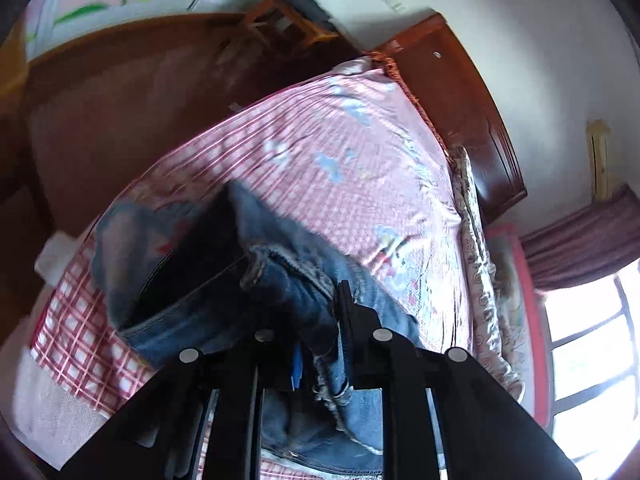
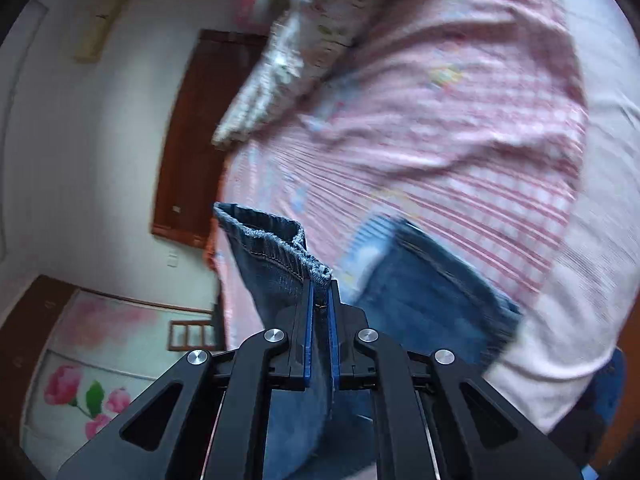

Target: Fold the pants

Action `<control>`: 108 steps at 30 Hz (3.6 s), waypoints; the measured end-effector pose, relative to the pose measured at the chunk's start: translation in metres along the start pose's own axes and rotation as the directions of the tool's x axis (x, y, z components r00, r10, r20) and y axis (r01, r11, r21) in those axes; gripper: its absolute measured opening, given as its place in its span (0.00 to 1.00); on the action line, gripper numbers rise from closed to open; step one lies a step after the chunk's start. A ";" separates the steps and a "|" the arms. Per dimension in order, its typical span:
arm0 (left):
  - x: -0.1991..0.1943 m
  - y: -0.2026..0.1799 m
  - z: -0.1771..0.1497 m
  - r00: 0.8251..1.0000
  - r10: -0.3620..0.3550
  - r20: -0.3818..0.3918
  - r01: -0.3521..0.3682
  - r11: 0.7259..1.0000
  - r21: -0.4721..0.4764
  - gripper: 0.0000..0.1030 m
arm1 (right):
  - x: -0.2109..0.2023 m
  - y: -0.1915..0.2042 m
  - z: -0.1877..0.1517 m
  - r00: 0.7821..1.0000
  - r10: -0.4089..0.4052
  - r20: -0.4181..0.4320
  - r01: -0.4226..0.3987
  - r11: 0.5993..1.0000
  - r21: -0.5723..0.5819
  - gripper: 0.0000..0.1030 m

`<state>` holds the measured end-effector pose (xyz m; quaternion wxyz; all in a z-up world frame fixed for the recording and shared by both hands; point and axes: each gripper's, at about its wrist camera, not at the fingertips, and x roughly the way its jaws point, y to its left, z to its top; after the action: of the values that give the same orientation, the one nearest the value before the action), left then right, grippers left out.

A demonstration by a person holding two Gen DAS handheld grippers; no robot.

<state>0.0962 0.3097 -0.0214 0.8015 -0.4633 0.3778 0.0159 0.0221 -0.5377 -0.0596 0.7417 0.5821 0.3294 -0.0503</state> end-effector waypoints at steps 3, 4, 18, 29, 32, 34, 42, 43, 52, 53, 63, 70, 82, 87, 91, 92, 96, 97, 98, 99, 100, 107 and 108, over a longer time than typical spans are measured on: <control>0.009 0.035 -0.006 1.000 0.002 -0.014 -0.004 0.994 -0.111 0.14 | 0.005 -0.063 -0.018 0.996 -0.093 -0.017 0.094 0.990 0.104 0.05; 0.009 0.040 -0.007 1.000 -0.008 -0.007 0.007 0.992 -0.128 0.14 | 0.004 -0.072 -0.021 0.996 -0.084 -0.009 0.084 0.987 0.136 0.05; 0.030 0.021 -0.022 0.991 0.129 0.032 -0.123 0.983 -0.134 0.17 | 0.036 -0.022 0.001 0.988 -0.136 -0.069 0.135 0.991 -0.009 0.05; -0.023 -0.004 -0.017 0.996 0.056 0.076 -0.069 0.982 0.174 0.07 | -0.010 0.003 0.002 0.999 -0.018 -0.030 0.015 0.996 -0.092 0.05; 0.008 0.041 -0.041 0.977 0.213 -0.025 -0.207 0.964 0.165 0.07 | 0.014 -0.053 -0.017 0.974 -0.204 -0.098 0.195 0.976 -0.095 0.05; 0.004 0.036 -0.047 0.978 0.201 0.047 -0.206 0.962 0.177 0.08 | 0.009 -0.061 -0.022 0.989 -0.136 -0.057 0.134 0.990 -0.031 0.05; -0.002 0.006 -0.037 0.966 0.248 0.068 -0.257 0.942 0.217 0.08 | 0.007 -0.044 -0.016 0.976 -0.201 -0.087 0.189 0.973 -0.130 0.05; -0.003 0.010 -0.036 0.966 0.249 0.065 -0.258 0.942 0.213 0.08 | 0.006 -0.049 -0.016 0.977 -0.196 -0.091 0.184 0.976 -0.119 0.05; 0.005 0.021 -0.037 0.968 0.239 0.071 -0.249 0.944 0.216 0.08 | -0.007 0.006 -0.010 0.993 -0.121 -0.015 0.113 0.961 -0.254 0.05; 0.005 0.022 -0.039 0.968 0.239 0.071 -0.249 0.944 0.215 0.08 | -0.013 0.025 -0.009 0.997 -0.073 0.004 0.071 0.956 -0.284 0.05; 0.007 0.029 -0.056 0.965 0.248 0.079 -0.260 0.931 0.256 0.12 | 0.011 -0.030 -0.011 0.960 -0.276 0.042 0.277 0.921 -0.275 0.04; -0.002 0.028 -0.055 0.966 0.245 0.086 -0.259 0.935 0.241 0.21 | 0.010 -0.020 -0.013 0.939 -0.341 0.049 0.340 0.890 -0.304 0.04; -0.043 -0.026 -0.095 0.916 0.251 0.314 -0.359 0.862 0.358 0.83 | 0.042 0.076 -0.063 0.993 -0.051 -0.105 0.023 0.967 -0.253 0.63; 0.024 -0.062 -0.111 0.933 0.266 0.244 -0.354 0.802 0.481 0.83 | 0.178 0.191 -0.166 0.871 0.179 -0.458 -0.341 0.891 -0.301 0.63; 0.048 -0.034 -0.100 0.928 0.328 0.175 -0.370 0.857 0.358 0.83 | 0.260 0.235 -0.253 0.747 0.201 -0.634 -0.444 0.861 -0.250 0.63; 0.048 -0.034 -0.102 0.928 0.319 0.190 -0.369 0.849 0.377 0.84 | 0.276 0.238 -0.270 0.726 0.190 -0.660 -0.452 0.856 -0.250 0.63; 0.062 -0.038 -0.107 0.915 0.361 0.180 -0.403 0.808 0.430 0.91 | 0.351 0.214 -0.312 0.764 -0.084 -0.640 -0.248 0.877 -0.411 0.59; 0.064 -0.038 -0.107 0.914 0.365 0.178 -0.406 0.808 0.427 0.92 | 0.365 0.199 -0.311 0.775 -0.140 -0.616 -0.181 0.885 -0.428 0.30; 0.067 -0.037 -0.106 0.911 0.371 0.180 -0.412 0.803 0.430 0.92 | 0.366 0.187 -0.305 0.797 -0.117 -0.593 -0.168 0.900 -0.403 0.12; 0.067 -0.036 -0.105 0.910 0.372 0.183 -0.415 0.798 0.437 0.93 | 0.369 0.176 -0.301 0.799 -0.106 -0.592 -0.150 0.919 -0.366 0.00; 0.069 -0.037 -0.106 0.909 0.374 0.183 -0.415 0.791 0.450 0.95 | 0.369 0.170 -0.299 0.793 -0.064 -0.606 -0.167 0.934 -0.317 0.00; 0.044 -0.070 -0.105 0.904 0.336 0.263 -0.421 0.801 0.425 0.95 | 0.336 0.214 -0.299 0.808 -0.020 -0.589 -0.263 0.882 -0.390 0.03; 0.041 -0.077 -0.105 0.910 0.306 0.282 -0.405 0.804 0.436 0.95 | 0.337 0.219 -0.302 0.795 -0.003 -0.607 -0.283 0.883 -0.374 0.04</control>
<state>0.0931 0.1732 -0.0204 0.9075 -0.1644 0.3684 0.1171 0.2542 -0.0935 -0.0941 0.7167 0.4055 0.5006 0.2671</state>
